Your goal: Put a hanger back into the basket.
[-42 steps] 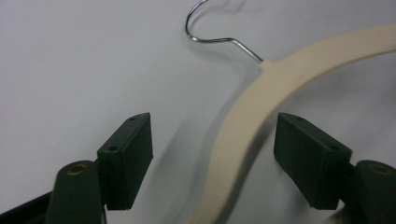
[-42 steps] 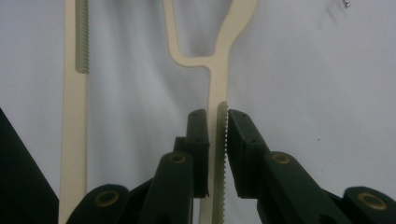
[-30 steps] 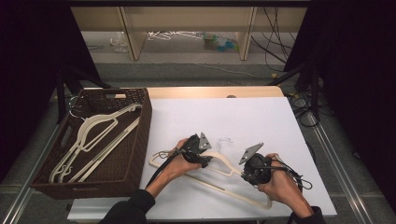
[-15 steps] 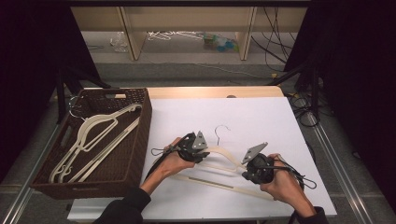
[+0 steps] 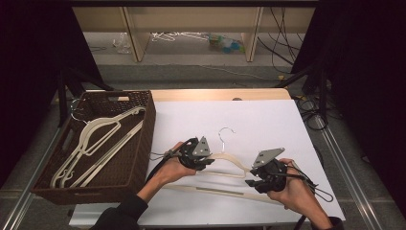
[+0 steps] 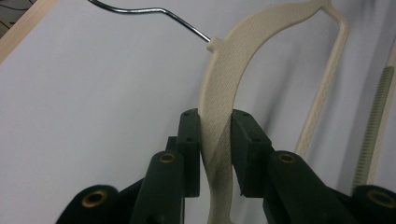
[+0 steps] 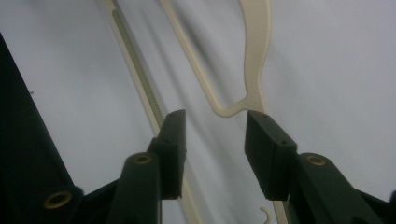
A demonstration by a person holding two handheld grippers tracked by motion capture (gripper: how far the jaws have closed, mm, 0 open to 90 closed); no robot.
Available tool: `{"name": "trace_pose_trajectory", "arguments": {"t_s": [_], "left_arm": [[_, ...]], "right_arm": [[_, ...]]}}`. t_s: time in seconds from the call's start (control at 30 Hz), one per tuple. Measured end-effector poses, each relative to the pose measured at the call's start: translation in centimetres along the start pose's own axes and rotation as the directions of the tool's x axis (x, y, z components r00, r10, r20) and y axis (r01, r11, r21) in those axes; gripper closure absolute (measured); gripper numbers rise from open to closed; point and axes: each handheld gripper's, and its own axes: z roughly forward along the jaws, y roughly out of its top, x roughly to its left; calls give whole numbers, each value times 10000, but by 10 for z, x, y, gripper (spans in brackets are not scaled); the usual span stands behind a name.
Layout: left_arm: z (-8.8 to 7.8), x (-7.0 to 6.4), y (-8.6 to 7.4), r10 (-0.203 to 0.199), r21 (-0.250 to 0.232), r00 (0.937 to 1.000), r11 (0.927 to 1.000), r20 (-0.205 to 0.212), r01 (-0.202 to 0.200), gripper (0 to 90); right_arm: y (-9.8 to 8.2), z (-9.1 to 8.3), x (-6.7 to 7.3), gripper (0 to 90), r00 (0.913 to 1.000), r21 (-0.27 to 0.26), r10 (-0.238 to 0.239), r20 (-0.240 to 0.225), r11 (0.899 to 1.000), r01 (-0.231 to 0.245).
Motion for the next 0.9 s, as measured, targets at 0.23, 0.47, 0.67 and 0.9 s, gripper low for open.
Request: {"name": "trace_pose_trajectory", "arguments": {"t_s": [0.23, 0.47, 0.67, 0.9], "left_arm": [[-20, -3, 2, -603, -220, 9981, 9979, 138, 605, 742], [-30, -3, 2, -955, -293, 9954, 9950, 59, 956, 744], [-33, -4, 4, -1077, -365, 9940, 9934, 174, 1083, 747], [-39, -11, 11, -1008, -426, 9947, 9939, 177, 1015, 754]], "right_arm": [[-2, -13, 11, 527, 9997, -574, -228, 92, 9981, 233], [-5, -20, 20, 491, 9994, -1159, -311, 122, 9927, 323], [-11, -25, 31, 414, 9995, -1588, -295, 95, 9868, 306], [-20, -21, 39, 401, 9996, -1862, -268, 76, 9821, 278]]}}
